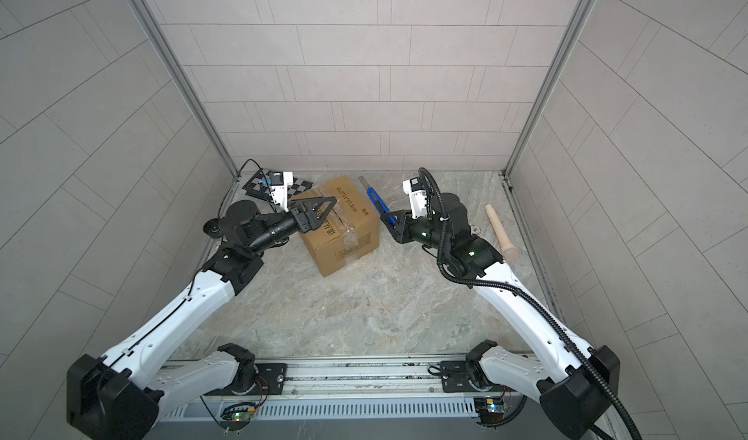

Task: Unpack the express box

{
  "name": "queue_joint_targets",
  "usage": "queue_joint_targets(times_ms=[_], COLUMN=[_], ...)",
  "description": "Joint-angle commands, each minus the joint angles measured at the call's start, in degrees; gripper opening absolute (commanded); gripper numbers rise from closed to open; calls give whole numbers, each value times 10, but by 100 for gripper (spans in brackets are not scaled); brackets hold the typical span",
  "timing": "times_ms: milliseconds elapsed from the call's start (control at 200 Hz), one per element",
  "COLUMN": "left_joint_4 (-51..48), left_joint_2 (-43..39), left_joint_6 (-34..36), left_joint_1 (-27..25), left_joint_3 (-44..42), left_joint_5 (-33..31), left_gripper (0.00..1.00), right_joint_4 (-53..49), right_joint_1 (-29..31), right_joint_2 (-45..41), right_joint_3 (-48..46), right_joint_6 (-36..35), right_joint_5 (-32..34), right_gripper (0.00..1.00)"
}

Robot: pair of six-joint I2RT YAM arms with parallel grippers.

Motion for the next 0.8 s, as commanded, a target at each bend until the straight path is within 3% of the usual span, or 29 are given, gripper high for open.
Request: queue_joint_targets(times_ms=[0, 170, 486, 796], left_joint_4=[98, 114, 221, 270], left_joint_2=[29, 57, 95, 118], left_joint_6=[-28, -29, -96, -136], left_joint_1=[-7, -20, -21, -22], left_joint_3=[19, 35, 51, 56], left_joint_5=[36, 42, 94, 121], left_gripper=[89, 87, 79, 64], right_joint_4=[106, 135, 160, 177], right_joint_1=[21, 42, 66, 71], right_joint_2=[-4, 1, 38, 48], right_joint_3=[3, 2, 20, 22], right_joint_6=[38, 40, 41, 39], right_joint_5=[-16, -14, -47, -50], right_gripper=[0, 0, 0, 0])
